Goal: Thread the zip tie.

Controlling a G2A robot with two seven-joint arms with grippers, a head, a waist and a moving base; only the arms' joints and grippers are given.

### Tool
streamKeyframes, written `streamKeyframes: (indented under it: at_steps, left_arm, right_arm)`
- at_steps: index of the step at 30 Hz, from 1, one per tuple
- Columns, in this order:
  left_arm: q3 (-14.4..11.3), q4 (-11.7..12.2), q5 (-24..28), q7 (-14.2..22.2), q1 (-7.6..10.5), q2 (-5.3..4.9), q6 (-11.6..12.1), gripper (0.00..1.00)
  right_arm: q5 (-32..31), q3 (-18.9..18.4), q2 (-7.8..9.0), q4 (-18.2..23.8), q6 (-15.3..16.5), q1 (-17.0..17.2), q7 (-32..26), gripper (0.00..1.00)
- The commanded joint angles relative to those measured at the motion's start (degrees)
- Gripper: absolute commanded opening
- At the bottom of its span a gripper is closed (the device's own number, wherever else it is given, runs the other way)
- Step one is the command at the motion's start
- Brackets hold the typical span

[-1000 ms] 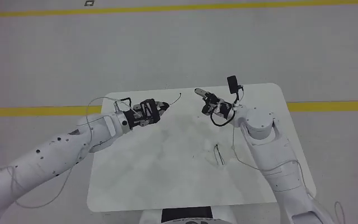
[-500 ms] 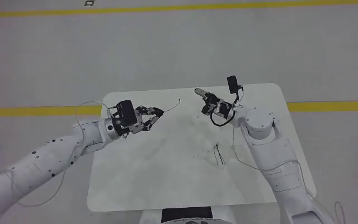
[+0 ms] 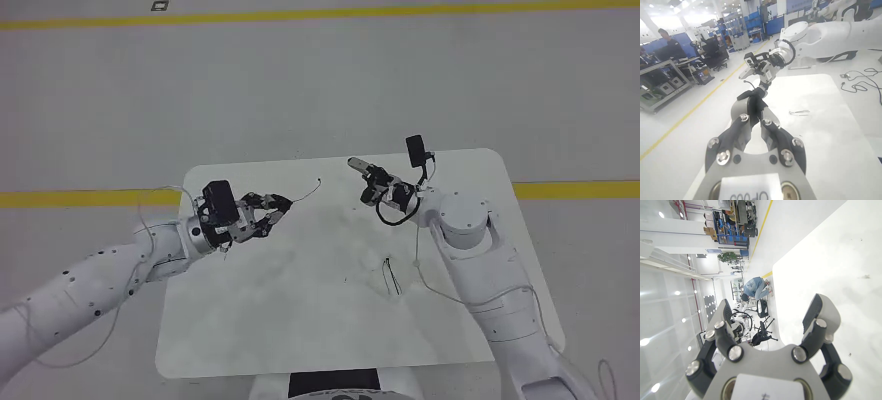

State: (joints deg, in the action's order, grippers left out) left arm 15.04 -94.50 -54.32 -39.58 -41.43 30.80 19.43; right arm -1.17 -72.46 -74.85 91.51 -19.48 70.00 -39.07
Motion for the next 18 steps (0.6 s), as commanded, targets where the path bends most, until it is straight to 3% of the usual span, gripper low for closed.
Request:
streamKeyframes:
  at_steps: [1,5,8,9,18]
  left_arm:
    - [-0.06,0.89,5.44,-1.22,-0.9,0.27,0.05,0.0]
    - [-2.12,1.08,13.7,-2.28,-0.72,0.53,0.05,0.0]
    - [-5.27,0.16,17.61,-2.36,0.8,0.41,0.05,0.0]
    - [-5.3,-0.87,18.4,-1.46,0.39,0.33,0.05,0.0]
    - [-5.3,-5.19,18.61,0.49,-1.83,-1.26,0.05,0.0]
  right_arm:
    - [0.0,0.0,0.0,0.0,0.0,0.0,0.0,1.0]
    - [0.0,0.0,0.0,0.0,0.0,0.0,0.0,1.0]
    - [0.0,0.0,0.0,0.0,0.0,0.0,0.0,1.0]
    - [0.0,0.0,0.0,0.0,0.0,0.0,0.0,1.0]
    - [0.0,0.0,0.0,0.0,0.0,0.0,0.0,1.0]
